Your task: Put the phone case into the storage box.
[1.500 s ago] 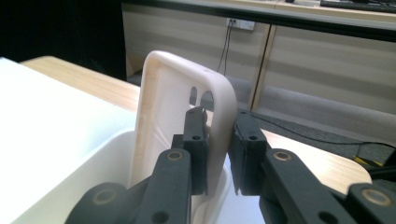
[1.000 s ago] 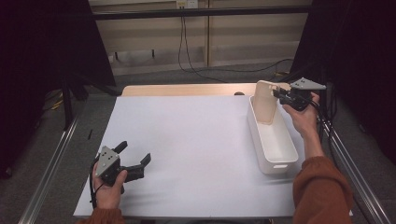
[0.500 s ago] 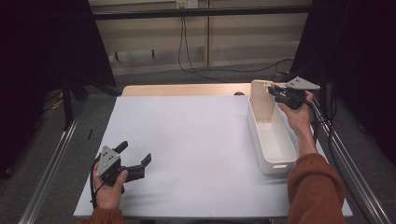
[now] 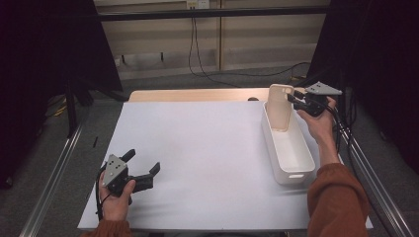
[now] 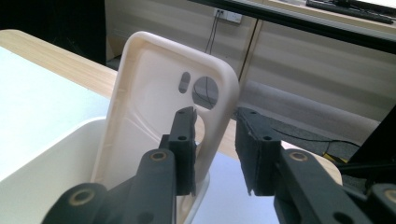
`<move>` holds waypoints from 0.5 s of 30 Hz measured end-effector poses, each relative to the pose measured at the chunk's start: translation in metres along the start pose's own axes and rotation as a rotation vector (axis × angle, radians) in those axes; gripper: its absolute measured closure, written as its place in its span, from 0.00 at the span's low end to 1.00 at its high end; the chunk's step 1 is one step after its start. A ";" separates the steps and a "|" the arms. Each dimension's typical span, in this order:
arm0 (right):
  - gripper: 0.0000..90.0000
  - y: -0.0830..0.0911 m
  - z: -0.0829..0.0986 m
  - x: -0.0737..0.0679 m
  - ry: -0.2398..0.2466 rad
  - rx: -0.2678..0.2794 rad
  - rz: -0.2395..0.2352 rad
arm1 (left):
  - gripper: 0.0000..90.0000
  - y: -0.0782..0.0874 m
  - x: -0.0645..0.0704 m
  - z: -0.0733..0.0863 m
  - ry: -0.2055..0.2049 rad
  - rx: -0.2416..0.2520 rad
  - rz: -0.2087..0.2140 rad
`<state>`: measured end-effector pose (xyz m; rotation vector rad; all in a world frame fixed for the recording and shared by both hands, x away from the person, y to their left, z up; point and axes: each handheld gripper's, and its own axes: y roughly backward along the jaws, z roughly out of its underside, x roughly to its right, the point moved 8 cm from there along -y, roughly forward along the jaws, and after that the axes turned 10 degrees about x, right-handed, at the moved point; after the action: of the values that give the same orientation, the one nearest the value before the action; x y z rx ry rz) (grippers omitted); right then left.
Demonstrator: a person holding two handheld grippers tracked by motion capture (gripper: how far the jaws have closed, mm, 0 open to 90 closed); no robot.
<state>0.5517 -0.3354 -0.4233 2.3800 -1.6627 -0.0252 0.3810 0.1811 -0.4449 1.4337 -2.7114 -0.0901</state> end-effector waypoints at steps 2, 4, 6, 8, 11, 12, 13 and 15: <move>0.76 0.001 0.000 0.000 -0.003 -0.007 0.002 | 0.03 0.000 0.000 0.000 -0.001 0.000 0.000; 0.80 0.002 0.001 0.000 -0.005 -0.012 0.006 | 0.03 0.000 0.000 0.000 -0.001 -0.001 -0.002; 0.83 0.002 0.003 -0.001 -0.009 -0.020 0.001 | 0.03 -0.001 0.000 0.000 0.007 -0.001 0.000; 0.86 0.001 0.005 -0.001 -0.012 -0.023 0.002 | 0.03 0.000 0.000 0.000 0.003 -0.001 -0.001; 0.88 -0.002 0.004 -0.002 -0.027 -0.014 0.009 | 0.03 0.000 0.000 0.000 0.003 -0.001 -0.002; 0.89 -0.003 0.003 -0.003 -0.030 -0.007 0.007 | 0.03 0.000 0.000 0.000 0.006 -0.001 -0.002; 0.90 -0.004 0.003 -0.004 -0.032 -0.003 0.004 | 0.03 0.000 0.000 0.000 0.009 -0.001 -0.001; 0.91 -0.007 0.001 -0.006 -0.031 0.009 -0.003 | 0.03 0.000 0.000 0.000 -0.003 -0.001 0.000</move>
<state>0.5559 -0.3273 -0.4265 2.4005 -1.6768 -0.0561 0.3813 0.1812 -0.4450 1.4344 -2.7128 -0.0941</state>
